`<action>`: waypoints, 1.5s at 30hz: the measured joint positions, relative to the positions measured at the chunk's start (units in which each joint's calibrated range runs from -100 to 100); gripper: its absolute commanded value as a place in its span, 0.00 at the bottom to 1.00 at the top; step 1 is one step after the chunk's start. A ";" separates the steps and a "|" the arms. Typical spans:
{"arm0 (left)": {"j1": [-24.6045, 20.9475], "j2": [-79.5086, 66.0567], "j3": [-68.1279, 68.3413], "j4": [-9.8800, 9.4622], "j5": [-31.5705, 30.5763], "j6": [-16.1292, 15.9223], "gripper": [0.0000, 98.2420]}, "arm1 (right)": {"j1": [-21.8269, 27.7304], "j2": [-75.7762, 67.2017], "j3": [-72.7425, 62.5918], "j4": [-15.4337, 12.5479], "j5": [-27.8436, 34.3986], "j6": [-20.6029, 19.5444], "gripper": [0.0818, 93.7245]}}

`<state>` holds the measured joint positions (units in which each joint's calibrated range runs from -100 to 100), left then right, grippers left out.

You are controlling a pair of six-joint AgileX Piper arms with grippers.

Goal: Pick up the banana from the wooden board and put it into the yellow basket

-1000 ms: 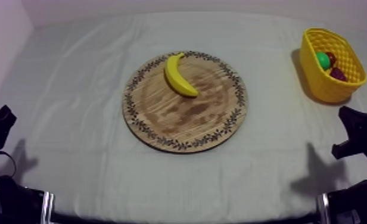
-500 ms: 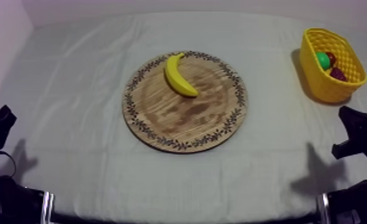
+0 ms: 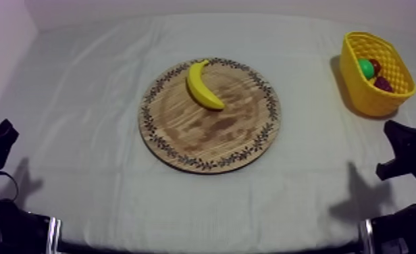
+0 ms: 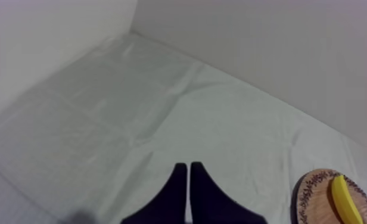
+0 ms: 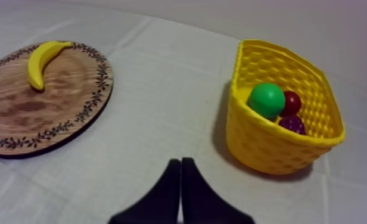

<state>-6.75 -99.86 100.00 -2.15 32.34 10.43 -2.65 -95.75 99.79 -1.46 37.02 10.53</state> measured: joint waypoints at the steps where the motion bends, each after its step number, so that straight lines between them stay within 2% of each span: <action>1: 0.00 0.00 0.00 0.00 0.00 0.00 0.00 | 0.00 0.00 0.00 0.00 0.00 -0.31 0.00; 8: 0.00 0.00 0.00 0.00 0.00 0.00 0.00 | 0.00 0.00 -0.41 -1.93 1.45 -3.19 0.01; 16: 0.00 0.00 0.00 0.00 0.00 0.00 0.00 | 0.00 0.00 -6.08 -6.43 4.76 -2.29 0.01; 21: 0.00 0.00 0.00 0.00 0.00 0.00 0.00 | -0.04 0.63 -13.62 -7.69 8.42 -2.88 0.01; 25: 0.00 0.00 0.00 0.00 0.00 0.00 0.00 | 0.00 5.51 -21.21 -8.95 10.93 -2.91 0.01; 32: 0.00 0.00 0.00 0.00 0.00 0.00 0.00 | -0.29 20.78 -36.79 -12.24 11.88 -1.59 0.01; 37: 0.00 0.00 0.00 0.00 0.00 0.00 0.00 | -2.05 32.97 -47.64 -12.22 16.02 -2.59 0.01; 45: 0.00 0.00 0.00 0.00 0.00 0.00 0.00 | -8.40 50.47 -63.18 -9.55 20.46 -6.07 0.01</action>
<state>-6.75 -99.86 100.00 -2.15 32.34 10.43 -11.05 -45.28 36.61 -11.01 57.48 4.46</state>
